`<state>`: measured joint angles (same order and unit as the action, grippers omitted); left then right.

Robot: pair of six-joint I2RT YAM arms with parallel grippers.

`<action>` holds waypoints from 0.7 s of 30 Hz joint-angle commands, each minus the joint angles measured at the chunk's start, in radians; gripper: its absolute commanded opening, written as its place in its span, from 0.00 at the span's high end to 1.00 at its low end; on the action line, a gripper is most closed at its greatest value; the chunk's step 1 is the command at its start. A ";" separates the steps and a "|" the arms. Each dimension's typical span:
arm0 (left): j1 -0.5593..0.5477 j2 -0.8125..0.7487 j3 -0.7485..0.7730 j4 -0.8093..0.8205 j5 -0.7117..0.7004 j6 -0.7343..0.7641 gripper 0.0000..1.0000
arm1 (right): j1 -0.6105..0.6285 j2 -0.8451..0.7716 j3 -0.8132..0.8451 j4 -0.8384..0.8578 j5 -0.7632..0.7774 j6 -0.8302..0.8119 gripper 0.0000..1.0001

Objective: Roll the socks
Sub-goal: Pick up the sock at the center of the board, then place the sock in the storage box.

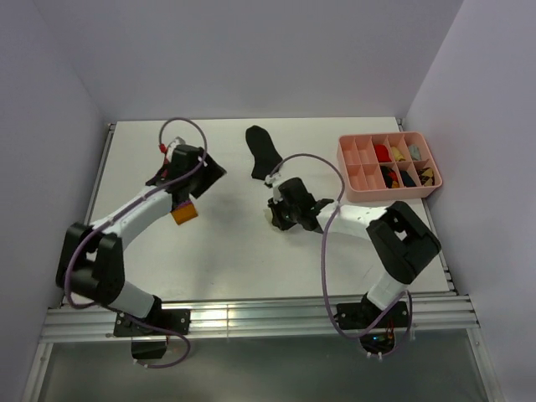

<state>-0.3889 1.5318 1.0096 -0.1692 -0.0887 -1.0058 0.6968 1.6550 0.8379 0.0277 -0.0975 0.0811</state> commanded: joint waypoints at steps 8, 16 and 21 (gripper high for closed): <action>0.084 -0.442 -0.025 -0.196 -0.229 0.134 0.20 | -0.184 -0.192 0.133 -0.136 0.105 -0.004 1.00; 0.153 -0.663 -0.075 -0.285 -0.386 0.278 0.09 | -0.402 -0.126 0.314 -0.160 0.243 -0.119 1.00; 0.162 -0.754 -0.117 -0.283 -0.509 0.371 0.01 | -0.517 -0.018 0.432 -0.166 0.269 -0.126 1.00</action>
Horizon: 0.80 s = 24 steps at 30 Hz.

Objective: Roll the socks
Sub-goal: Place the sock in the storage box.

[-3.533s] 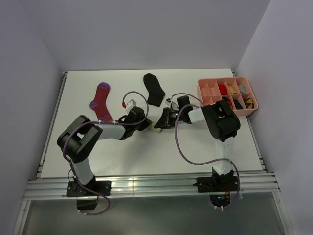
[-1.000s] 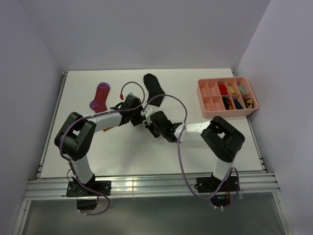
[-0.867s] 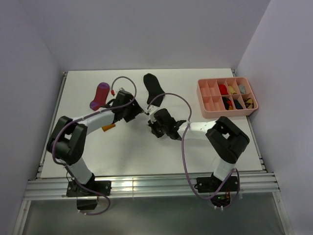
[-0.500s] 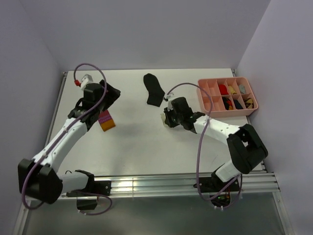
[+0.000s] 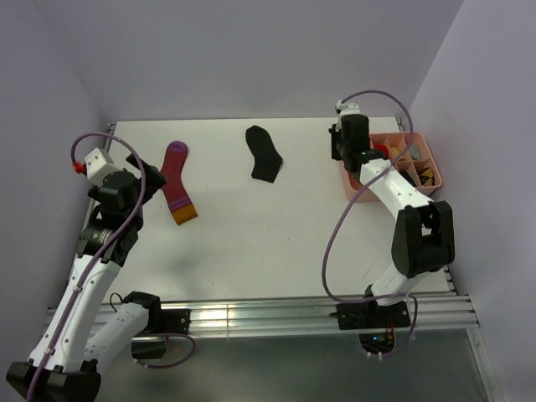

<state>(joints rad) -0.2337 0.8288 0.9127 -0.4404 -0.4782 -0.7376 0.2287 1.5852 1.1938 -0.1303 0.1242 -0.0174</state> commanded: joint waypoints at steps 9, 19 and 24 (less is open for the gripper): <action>0.007 -0.180 -0.144 0.092 -0.270 0.182 0.00 | -0.203 0.206 0.208 0.011 0.078 -0.065 1.00; 0.010 -0.145 -0.147 0.097 -0.284 0.191 0.00 | -0.221 0.332 0.299 0.023 0.149 -0.180 1.00; 0.013 -0.137 -0.149 0.098 -0.281 0.191 0.01 | -0.221 0.387 0.314 0.003 0.132 -0.181 1.00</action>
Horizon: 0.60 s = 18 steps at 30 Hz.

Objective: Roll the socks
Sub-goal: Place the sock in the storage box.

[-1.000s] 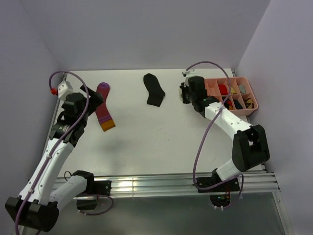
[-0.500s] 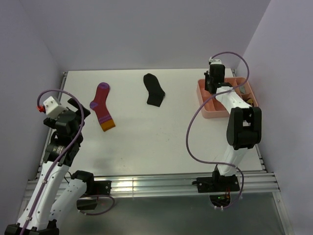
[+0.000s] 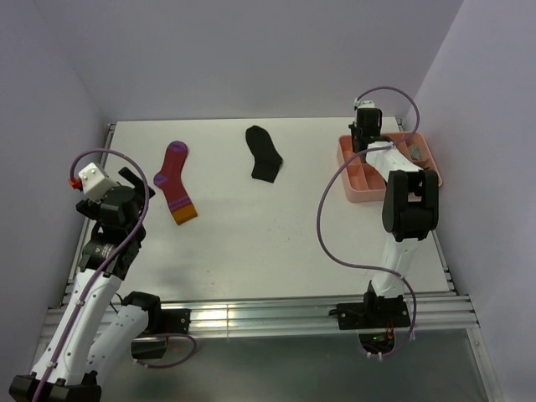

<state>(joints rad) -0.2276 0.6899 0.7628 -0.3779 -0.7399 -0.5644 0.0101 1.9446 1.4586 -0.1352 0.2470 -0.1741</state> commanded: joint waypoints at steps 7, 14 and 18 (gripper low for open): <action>0.010 0.008 0.000 0.036 -0.013 0.020 0.01 | -0.051 0.074 0.062 -0.029 -0.044 0.021 1.00; 0.010 0.008 -0.002 0.037 -0.001 0.021 0.01 | -0.093 0.125 0.160 -0.121 -0.152 0.051 1.00; 0.011 0.010 -0.003 0.036 -0.001 0.020 0.01 | -0.111 0.191 0.253 -0.236 -0.210 0.056 1.00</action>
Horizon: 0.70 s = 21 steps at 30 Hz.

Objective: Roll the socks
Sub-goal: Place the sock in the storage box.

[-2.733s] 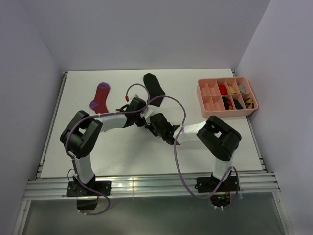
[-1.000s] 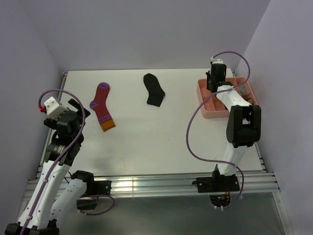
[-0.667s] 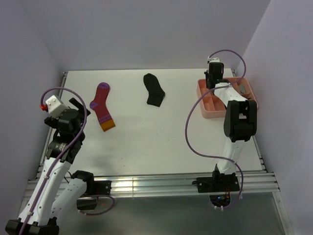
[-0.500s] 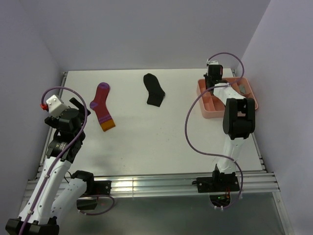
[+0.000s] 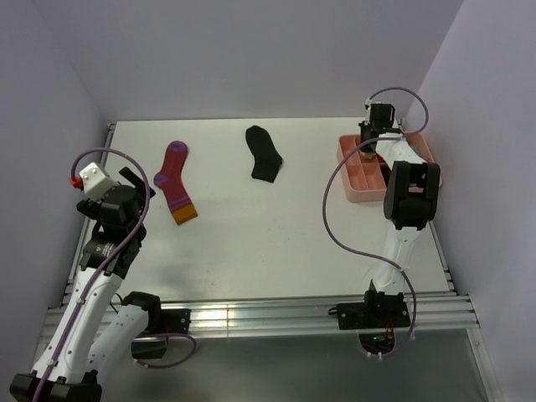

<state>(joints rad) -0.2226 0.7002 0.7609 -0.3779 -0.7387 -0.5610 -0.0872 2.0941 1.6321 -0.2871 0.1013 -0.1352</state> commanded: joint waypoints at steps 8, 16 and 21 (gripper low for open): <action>0.006 0.001 -0.005 0.036 0.001 0.016 0.01 | -0.016 0.150 0.236 -0.237 -0.089 0.009 1.00; 0.009 0.009 -0.005 0.031 0.009 0.015 0.00 | -0.017 0.208 0.305 -0.304 -0.071 0.014 0.86; 0.009 0.007 -0.005 0.031 0.012 0.012 0.01 | -0.016 0.161 0.249 -0.241 -0.077 0.013 0.77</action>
<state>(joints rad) -0.2180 0.7109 0.7570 -0.3779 -0.7319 -0.5613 -0.1020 2.3062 1.8980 -0.5514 0.0326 -0.1276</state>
